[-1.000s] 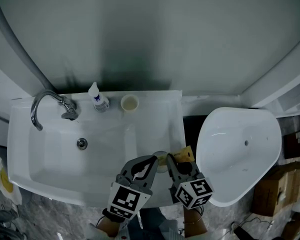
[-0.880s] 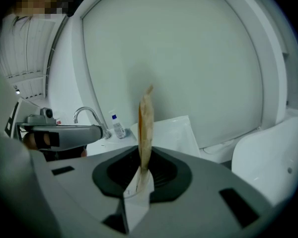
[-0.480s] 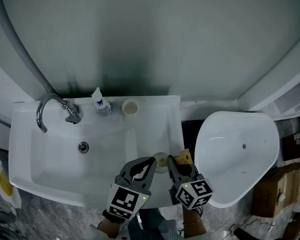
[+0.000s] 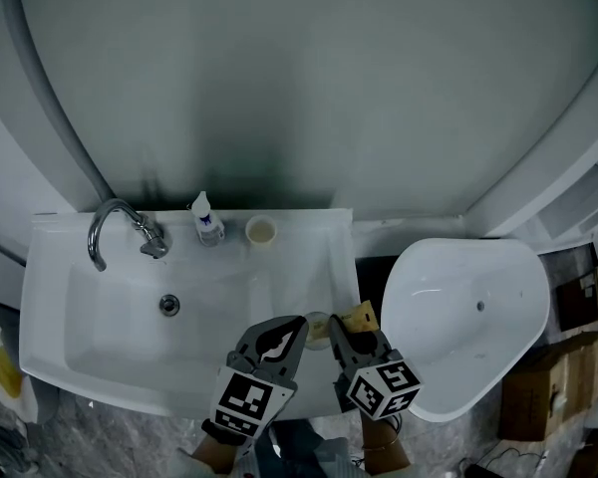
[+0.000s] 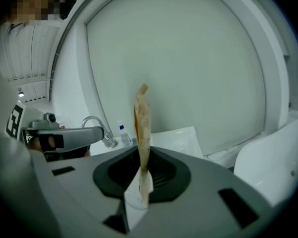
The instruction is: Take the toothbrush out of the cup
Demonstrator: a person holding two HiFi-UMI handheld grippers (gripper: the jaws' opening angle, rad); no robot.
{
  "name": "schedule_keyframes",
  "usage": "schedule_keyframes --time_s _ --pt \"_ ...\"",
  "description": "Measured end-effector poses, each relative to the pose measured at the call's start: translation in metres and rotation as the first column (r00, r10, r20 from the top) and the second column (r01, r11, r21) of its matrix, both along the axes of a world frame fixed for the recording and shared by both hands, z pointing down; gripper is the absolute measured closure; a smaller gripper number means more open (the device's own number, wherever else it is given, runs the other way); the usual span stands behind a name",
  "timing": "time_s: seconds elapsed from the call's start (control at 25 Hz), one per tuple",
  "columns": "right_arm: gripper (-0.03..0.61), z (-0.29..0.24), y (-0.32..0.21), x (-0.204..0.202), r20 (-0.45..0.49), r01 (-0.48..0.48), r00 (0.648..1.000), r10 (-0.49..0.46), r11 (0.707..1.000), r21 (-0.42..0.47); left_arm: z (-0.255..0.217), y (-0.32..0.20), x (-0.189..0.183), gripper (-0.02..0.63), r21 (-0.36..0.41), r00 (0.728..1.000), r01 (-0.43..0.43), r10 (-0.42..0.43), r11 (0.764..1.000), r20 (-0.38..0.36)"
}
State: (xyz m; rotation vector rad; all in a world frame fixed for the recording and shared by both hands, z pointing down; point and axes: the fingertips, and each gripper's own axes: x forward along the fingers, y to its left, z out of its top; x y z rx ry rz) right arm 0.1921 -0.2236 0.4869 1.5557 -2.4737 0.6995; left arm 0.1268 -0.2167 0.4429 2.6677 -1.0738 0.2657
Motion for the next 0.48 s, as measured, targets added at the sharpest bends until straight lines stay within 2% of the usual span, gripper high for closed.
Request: schedule_keyframes --time_s 0.48 --pt "0.523 -0.043 0.009 -0.006 0.030 0.024 0.999 -0.026 0.997 0.071 -0.038 0.010 0.000 0.597 0.070 1.000 -0.010 0.011 0.998 -0.016"
